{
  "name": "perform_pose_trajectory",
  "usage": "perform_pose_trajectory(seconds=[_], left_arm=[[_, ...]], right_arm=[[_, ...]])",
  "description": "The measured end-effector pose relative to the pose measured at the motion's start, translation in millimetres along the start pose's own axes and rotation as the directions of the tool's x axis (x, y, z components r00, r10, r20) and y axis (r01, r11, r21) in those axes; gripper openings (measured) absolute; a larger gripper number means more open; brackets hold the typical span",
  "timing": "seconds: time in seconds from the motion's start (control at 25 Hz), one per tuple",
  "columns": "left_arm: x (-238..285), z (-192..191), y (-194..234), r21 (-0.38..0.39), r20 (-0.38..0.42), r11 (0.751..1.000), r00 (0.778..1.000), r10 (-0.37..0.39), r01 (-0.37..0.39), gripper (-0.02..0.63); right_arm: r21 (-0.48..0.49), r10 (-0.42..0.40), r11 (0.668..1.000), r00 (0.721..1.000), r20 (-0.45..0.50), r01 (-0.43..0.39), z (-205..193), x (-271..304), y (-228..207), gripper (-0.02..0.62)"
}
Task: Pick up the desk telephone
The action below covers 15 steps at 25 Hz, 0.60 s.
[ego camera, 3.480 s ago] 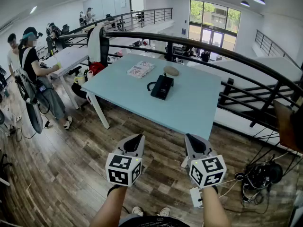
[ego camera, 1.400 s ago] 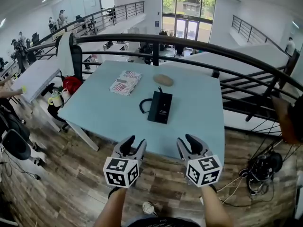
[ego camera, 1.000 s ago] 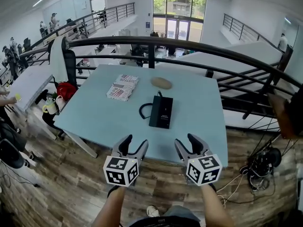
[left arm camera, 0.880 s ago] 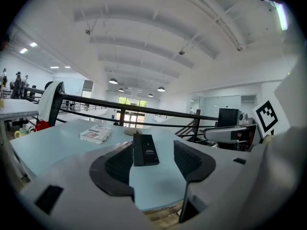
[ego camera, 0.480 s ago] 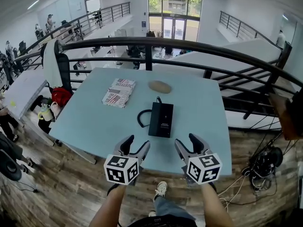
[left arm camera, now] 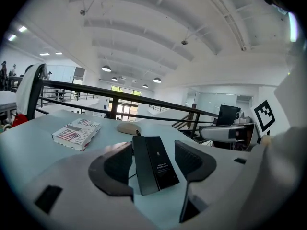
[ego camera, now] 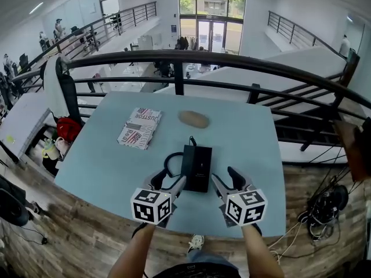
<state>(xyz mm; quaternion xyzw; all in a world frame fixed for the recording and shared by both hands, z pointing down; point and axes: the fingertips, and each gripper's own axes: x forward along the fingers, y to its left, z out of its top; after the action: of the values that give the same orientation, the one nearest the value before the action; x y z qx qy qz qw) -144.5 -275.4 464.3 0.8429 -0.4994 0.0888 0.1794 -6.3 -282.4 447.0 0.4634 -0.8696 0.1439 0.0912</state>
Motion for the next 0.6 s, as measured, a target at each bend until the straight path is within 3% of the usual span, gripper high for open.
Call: perform_pose_trajectory(seconds=[0.36,0.6], left_arm=[[67.2,-19.5,28.7,-0.104,-0.122,0.992,0.989,-0.089,0.076,0.261],[96.7,-40.5,47.6,-0.229,-0.196,0.968,0.969,-0.150,0.103,0.261]], right_arm=[[0.068,0.049,0.997,0.995,-0.087,-0.043,-21.2,60.5,-30.6,0.235],[0.163,0.114,0.983,0.983,-0.143,-0.091,-43.6,86.0,-40.0,0.235]])
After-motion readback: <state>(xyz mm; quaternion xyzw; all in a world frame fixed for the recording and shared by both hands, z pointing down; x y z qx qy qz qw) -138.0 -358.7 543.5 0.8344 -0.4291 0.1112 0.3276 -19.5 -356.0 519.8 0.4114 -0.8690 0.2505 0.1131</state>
